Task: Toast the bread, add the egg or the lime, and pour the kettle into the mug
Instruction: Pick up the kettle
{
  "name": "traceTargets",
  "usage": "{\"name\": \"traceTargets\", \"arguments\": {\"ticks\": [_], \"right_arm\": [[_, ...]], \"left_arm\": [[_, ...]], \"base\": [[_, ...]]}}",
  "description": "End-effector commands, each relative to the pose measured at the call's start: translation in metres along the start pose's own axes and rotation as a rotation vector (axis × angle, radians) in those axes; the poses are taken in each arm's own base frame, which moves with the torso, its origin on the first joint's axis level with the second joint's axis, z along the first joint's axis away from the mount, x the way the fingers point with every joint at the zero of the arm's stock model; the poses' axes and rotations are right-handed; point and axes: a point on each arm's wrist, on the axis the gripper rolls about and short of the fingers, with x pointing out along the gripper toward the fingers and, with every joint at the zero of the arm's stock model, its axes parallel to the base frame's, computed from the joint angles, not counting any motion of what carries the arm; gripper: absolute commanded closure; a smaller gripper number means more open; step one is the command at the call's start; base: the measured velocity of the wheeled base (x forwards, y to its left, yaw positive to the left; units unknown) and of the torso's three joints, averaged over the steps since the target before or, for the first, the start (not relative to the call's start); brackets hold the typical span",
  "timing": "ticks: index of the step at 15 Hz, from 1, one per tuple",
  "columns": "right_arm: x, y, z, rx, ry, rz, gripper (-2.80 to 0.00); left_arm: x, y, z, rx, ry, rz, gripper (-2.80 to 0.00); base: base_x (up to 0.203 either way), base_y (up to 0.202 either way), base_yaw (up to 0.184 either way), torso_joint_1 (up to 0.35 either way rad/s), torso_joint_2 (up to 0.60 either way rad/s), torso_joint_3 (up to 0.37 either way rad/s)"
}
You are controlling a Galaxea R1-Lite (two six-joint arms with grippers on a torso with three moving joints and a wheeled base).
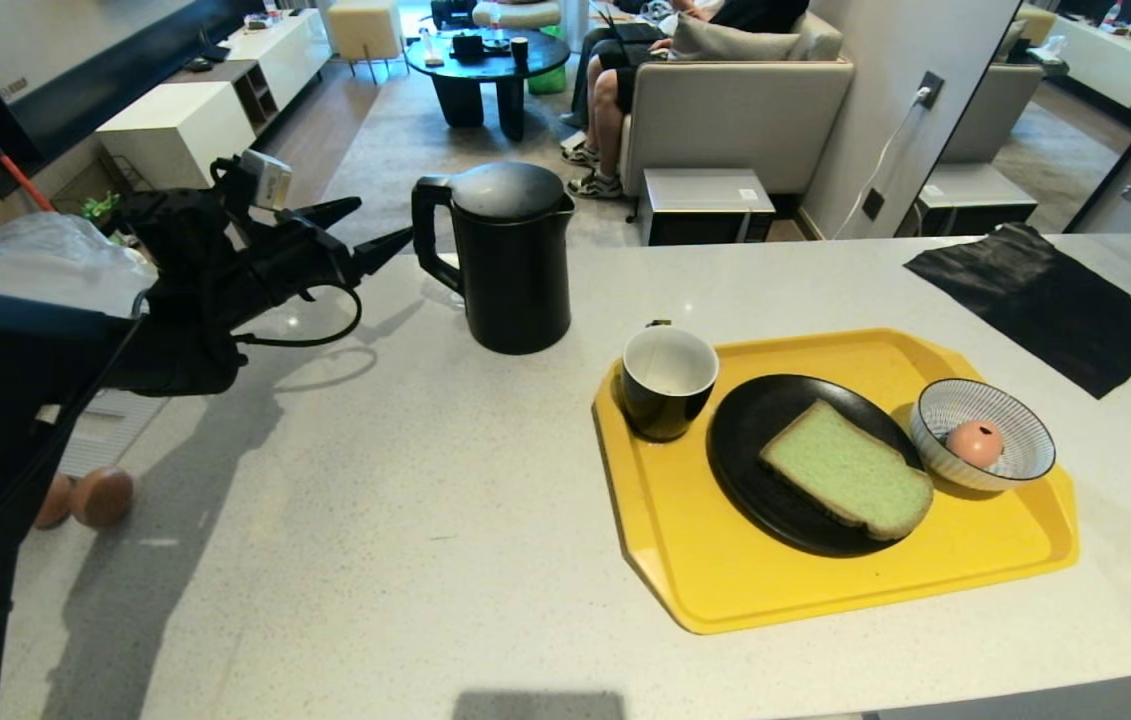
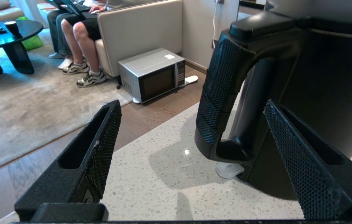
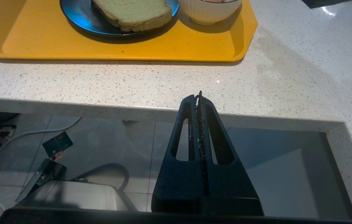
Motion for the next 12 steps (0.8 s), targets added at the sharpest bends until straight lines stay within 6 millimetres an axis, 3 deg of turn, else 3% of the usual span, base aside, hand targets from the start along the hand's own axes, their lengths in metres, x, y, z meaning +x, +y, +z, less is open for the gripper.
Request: {"name": "traceTargets", "arguments": {"ticks": [1, 6, 12], "right_arm": [[0.000, 0.000, 0.000, 0.000, 0.001, 0.001, 0.00], [0.000, 0.000, 0.000, 0.000, 0.002, 0.001, 0.00], [0.000, 0.000, 0.000, -0.002, 0.000, 0.001, 0.00]], "left_arm": [[0.007, -0.006, -0.009, -0.008, -0.001, -0.016, -2.80], [0.026, -0.011, -0.016, 0.001, -0.033, 0.041, -2.80], [0.028, -0.010, -0.039, -0.016, -0.014, 0.059, -2.80]], "base": [[0.000, 0.000, 0.000, 0.000, 0.00, 0.000], [0.000, 0.000, 0.000, 0.000, 0.00, 0.000], [0.000, 0.000, 0.000, 0.000, 0.00, 0.000]]}}
